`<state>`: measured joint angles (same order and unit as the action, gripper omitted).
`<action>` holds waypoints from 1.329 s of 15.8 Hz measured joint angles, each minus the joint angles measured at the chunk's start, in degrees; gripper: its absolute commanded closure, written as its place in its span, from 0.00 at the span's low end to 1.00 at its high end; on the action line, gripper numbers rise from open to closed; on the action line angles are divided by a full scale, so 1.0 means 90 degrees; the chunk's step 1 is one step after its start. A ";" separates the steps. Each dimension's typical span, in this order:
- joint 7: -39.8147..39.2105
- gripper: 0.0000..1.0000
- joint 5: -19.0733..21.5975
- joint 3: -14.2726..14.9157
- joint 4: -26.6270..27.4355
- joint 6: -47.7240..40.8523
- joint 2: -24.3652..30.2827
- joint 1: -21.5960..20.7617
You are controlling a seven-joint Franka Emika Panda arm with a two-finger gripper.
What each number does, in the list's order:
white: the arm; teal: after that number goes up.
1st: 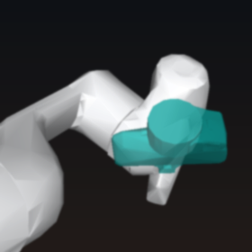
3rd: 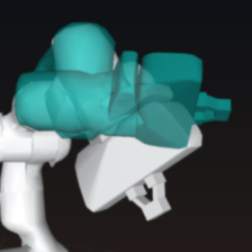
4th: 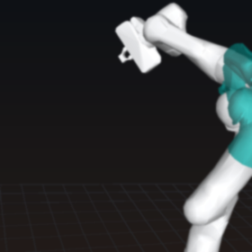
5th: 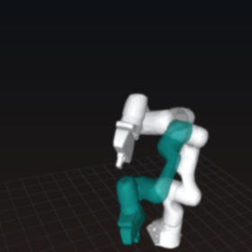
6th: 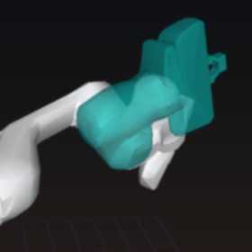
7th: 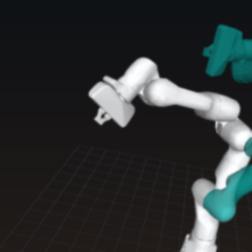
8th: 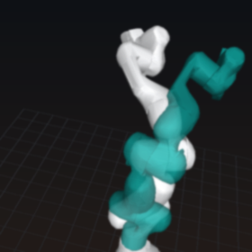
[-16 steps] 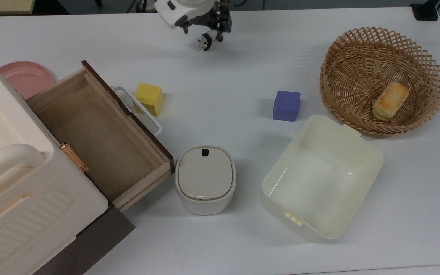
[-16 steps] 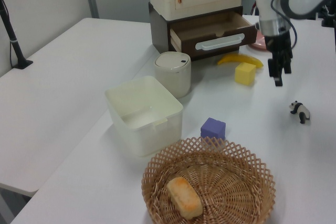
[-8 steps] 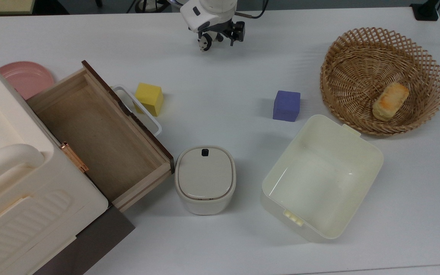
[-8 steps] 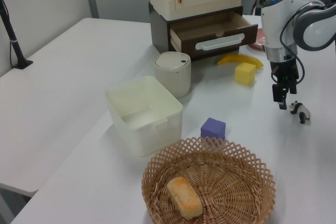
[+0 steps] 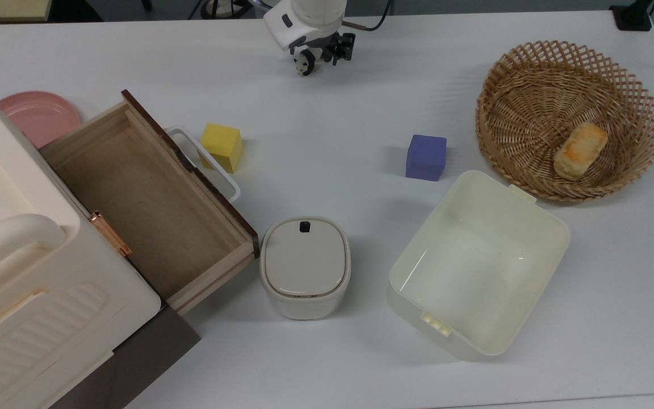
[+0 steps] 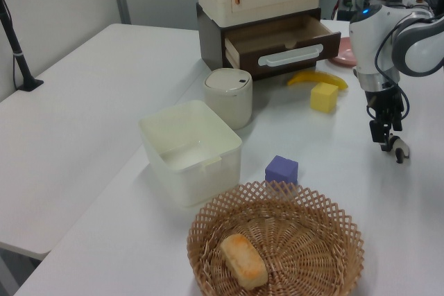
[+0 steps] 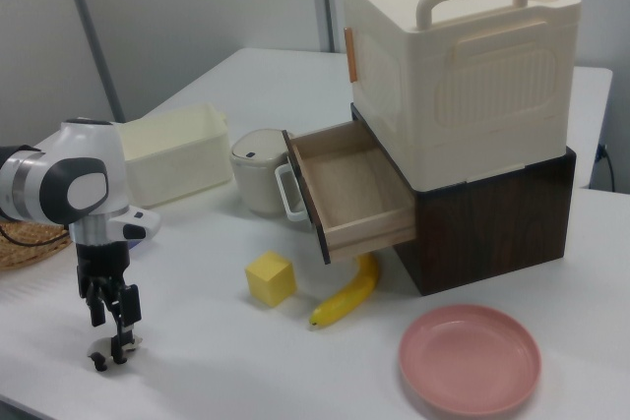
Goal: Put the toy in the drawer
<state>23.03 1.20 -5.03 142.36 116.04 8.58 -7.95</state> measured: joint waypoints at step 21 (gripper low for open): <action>0.0027 0.98 -0.0033 0.0017 -0.0649 -0.0599 0.0092 0.0030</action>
<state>23.27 0.91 -4.88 136.52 110.64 9.41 -7.68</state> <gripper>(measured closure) 0.656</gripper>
